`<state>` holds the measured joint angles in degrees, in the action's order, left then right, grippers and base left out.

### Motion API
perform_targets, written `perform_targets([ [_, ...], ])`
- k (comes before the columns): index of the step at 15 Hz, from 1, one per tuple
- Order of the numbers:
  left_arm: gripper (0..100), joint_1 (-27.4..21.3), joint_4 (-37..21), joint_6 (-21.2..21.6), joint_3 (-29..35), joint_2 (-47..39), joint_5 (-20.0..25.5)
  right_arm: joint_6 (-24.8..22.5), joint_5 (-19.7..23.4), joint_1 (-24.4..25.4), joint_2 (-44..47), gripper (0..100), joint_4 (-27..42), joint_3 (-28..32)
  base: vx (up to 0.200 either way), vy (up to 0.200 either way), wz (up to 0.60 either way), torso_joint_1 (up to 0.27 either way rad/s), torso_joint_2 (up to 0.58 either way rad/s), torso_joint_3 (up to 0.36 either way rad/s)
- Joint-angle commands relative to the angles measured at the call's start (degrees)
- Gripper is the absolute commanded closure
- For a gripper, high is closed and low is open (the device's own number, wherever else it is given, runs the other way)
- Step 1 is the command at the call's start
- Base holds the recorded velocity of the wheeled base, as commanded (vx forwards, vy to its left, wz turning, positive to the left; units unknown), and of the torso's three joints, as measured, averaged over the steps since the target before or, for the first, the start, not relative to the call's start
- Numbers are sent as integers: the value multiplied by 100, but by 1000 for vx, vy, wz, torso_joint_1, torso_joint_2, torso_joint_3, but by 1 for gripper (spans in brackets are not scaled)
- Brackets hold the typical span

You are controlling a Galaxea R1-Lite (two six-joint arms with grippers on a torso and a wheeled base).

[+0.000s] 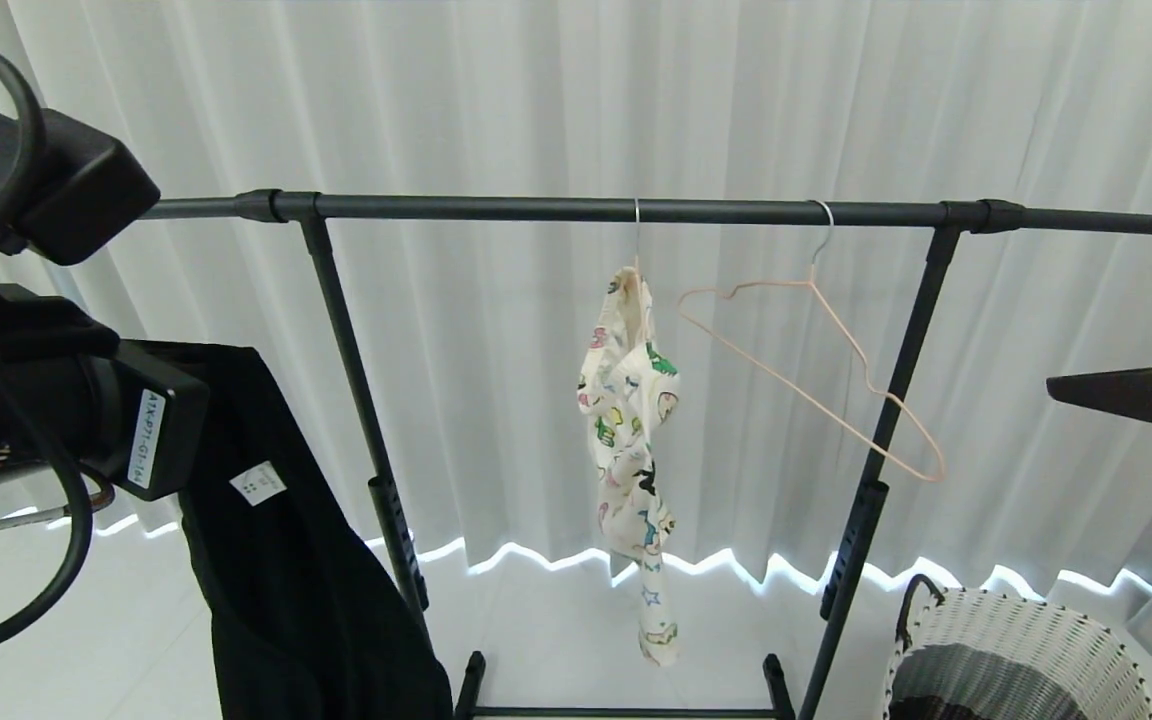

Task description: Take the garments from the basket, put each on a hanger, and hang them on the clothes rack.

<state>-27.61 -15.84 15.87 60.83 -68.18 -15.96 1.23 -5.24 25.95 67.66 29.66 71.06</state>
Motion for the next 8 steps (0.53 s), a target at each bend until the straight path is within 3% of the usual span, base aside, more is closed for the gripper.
perform_targets([
  [1, 100, -7, 2, -5, -10, -11, -4, -44, 58, -38, 90, 0, -171, -233, 200, 0, 0, 7, 2, -7],
  [4, 100, -7, 2, -14, -19, -11, -4, -483, 129, -205, 134, 0, -681, -831, 200, 0, 0, 7, 2, 2],
  [5, 100, -7, 2, -14, -19, -11, -4, -677, 401, -354, 125, 0, -848, -1077, 200, 0, 0, 2, 7, -2],
  [7, 100, -16, 2, -32, -19, -11, 5, -694, 718, -495, 134, 0, -909, -1235, 200, 0, 0, 2, 2, 2],
  [8, 100, -16, 2, -23, -19, 7, 14, -694, 744, -530, 151, 0, -909, -1279, 0, 0, 0, 0, 0, 0],
])
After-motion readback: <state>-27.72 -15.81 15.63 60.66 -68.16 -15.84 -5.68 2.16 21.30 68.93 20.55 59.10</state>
